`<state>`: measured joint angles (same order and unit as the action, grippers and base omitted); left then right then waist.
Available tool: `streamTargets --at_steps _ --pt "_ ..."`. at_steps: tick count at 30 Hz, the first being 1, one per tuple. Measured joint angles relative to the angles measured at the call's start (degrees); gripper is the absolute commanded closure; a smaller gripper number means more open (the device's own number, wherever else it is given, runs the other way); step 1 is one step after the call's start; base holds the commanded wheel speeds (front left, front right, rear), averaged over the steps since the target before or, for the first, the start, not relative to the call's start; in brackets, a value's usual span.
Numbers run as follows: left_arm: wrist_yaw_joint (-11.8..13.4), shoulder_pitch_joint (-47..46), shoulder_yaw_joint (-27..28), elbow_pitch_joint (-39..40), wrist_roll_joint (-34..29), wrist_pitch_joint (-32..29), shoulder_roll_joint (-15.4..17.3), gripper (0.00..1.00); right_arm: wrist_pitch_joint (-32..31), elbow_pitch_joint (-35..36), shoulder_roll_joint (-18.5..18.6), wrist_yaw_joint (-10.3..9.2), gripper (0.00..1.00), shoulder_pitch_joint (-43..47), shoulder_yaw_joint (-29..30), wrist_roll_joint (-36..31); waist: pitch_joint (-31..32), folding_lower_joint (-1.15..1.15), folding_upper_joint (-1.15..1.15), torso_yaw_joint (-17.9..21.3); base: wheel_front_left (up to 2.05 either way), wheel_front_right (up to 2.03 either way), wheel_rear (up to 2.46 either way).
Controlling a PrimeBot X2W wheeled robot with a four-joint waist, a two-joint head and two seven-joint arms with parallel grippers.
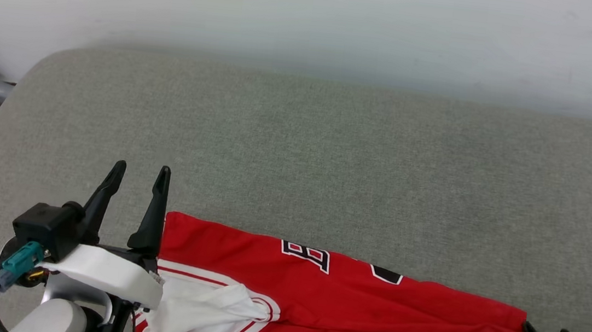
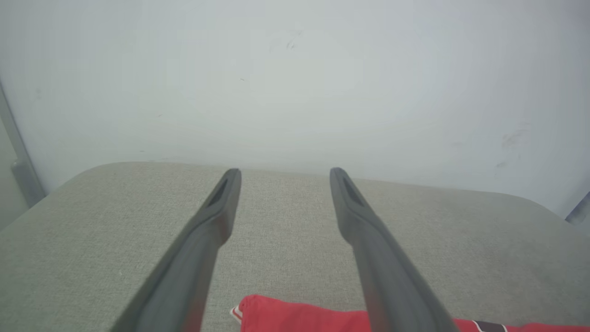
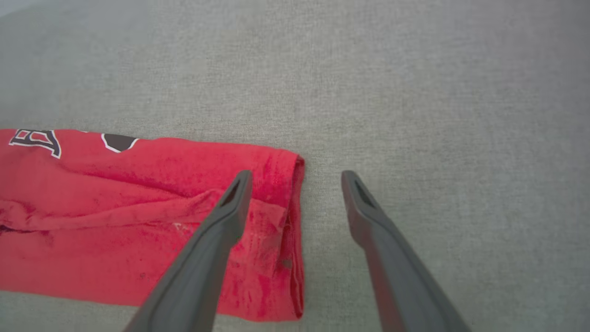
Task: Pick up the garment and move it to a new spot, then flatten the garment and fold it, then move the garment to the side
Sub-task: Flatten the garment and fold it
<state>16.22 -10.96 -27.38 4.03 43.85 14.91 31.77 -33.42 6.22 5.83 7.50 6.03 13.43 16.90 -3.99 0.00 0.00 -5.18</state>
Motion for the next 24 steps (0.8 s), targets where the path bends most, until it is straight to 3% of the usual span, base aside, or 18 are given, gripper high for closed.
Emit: streamTargets --at_steps 17,19,24 --pt "-3.09 1.27 2.05 1.43 -5.48 0.07 -3.33 0.00 -8.12 -9.66 -0.91 -0.02 0.00 -1.72 -2.08 2.59 -6.00 0.00 0.00 -3.96 0.00 0.00 0.00" --pt "-3.18 1.31 2.03 1.09 -5.87 0.07 -3.46 0.00 -9.24 -10.34 -0.86 -0.11 1.00 -2.13 -2.40 3.45 -5.72 0.00 0.00 -3.91 0.00 0.00 0.00" --pt "-3.36 1.83 1.75 0.44 -6.66 0.07 -3.32 0.00 -9.69 -11.12 -1.22 0.00 1.00 -2.53 -3.79 5.28 -4.23 0.00 0.00 -3.42 0.00 0.00 0.00"
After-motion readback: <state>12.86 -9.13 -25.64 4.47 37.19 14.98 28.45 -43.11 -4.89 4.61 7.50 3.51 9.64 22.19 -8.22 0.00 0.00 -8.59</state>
